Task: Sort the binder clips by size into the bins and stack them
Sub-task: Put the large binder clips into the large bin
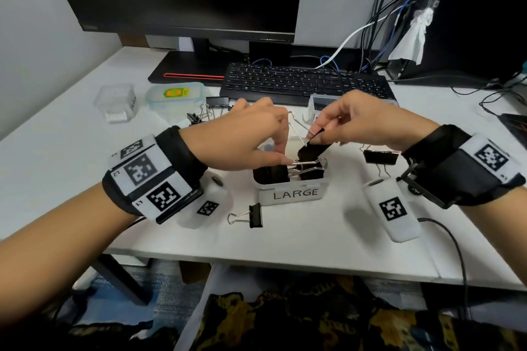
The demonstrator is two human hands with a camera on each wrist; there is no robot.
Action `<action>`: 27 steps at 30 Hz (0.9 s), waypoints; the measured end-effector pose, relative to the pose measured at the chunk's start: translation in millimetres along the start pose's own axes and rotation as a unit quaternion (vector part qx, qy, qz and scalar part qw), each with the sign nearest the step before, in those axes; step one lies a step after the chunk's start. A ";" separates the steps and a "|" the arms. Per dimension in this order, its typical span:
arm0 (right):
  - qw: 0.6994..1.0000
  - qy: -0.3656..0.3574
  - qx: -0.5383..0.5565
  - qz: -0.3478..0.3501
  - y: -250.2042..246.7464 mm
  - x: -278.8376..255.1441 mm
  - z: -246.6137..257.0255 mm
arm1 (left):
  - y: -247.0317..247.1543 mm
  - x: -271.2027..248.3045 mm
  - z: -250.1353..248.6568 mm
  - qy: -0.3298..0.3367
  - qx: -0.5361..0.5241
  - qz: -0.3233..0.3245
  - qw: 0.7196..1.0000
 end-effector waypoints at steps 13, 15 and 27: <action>0.998 -0.021 0.021 -0.052 -9.2 -2.6 5.2 | -27.2 17.0 4.4 0.034 0.013 0.022 0.999; 0.998 -0.020 0.020 -0.052 -8.7 -2.4 3.8 | -31.3 15.9 3.4 0.041 0.031 0.057 0.997; 0.998 -0.029 0.013 -0.055 -8.8 -5.1 5.1 | 4.6 9.7 -5.1 0.010 0.061 0.094 0.994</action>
Point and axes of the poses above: each hand's wrist, its own x-axis towards the middle knuckle, its own y-axis out of the palm, z = x × y, the point moved 2 cm from there along x, towards the middle knuckle, and after that the axes turned 1 degree about -x, right-handed, at the moved point
